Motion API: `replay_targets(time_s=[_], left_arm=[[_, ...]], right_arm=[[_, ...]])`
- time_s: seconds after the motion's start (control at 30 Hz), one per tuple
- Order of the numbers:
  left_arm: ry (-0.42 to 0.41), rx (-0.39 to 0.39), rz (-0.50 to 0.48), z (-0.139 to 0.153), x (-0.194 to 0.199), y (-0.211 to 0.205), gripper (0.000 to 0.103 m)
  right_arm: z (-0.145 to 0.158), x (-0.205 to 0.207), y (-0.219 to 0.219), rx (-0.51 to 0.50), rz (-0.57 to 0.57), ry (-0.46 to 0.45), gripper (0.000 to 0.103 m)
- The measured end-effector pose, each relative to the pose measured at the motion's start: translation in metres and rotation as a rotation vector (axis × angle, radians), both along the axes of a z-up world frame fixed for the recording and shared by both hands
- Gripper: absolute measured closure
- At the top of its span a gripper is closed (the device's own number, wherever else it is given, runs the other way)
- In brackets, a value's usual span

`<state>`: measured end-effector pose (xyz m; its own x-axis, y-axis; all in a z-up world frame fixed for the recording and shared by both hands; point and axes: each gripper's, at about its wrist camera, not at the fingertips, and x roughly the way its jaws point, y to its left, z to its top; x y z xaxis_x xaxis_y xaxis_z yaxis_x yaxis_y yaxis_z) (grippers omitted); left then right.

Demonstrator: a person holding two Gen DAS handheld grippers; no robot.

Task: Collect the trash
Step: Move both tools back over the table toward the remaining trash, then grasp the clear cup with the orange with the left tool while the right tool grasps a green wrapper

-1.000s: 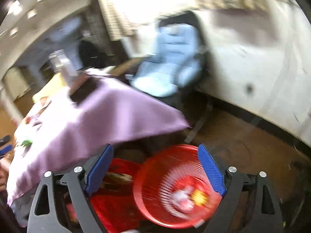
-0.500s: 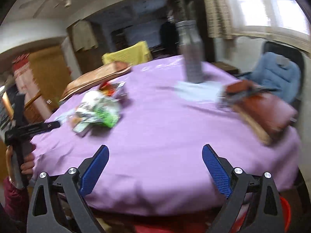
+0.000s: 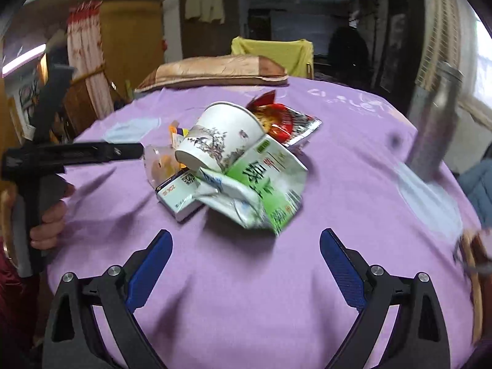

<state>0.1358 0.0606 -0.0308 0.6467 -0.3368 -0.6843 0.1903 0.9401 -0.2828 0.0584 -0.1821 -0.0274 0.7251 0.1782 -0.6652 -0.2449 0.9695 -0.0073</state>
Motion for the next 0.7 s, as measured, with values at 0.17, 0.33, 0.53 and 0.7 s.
replay_targets(time_s=[0.17, 0.33, 0.53, 0.7], left_arm=[[0.073, -0.179, -0.036, -0.008, 0.008, 0.017, 0.007], [0.172, -0.319, -0.095, -0.021, 0.021, 0.024, 0.007], [0.148, -0.267, -0.108, -0.015, 0.017, 0.015, 0.007], [0.132, -0.205, -0.122, -0.013, 0.014, 0.002, 0.007]], right_arm=[[-0.004, 0.024, 0.020, -0.119, 0.018, -0.015, 0.008], [-0.005, 0.031, 0.026, -0.183, 0.017, -0.052, 0.049], [-0.005, 0.020, -0.012, -0.123, -0.099, -0.069, 0.079], [-0.011, 0.012, -0.043, 0.005, -0.118, -0.021, 0.080]])
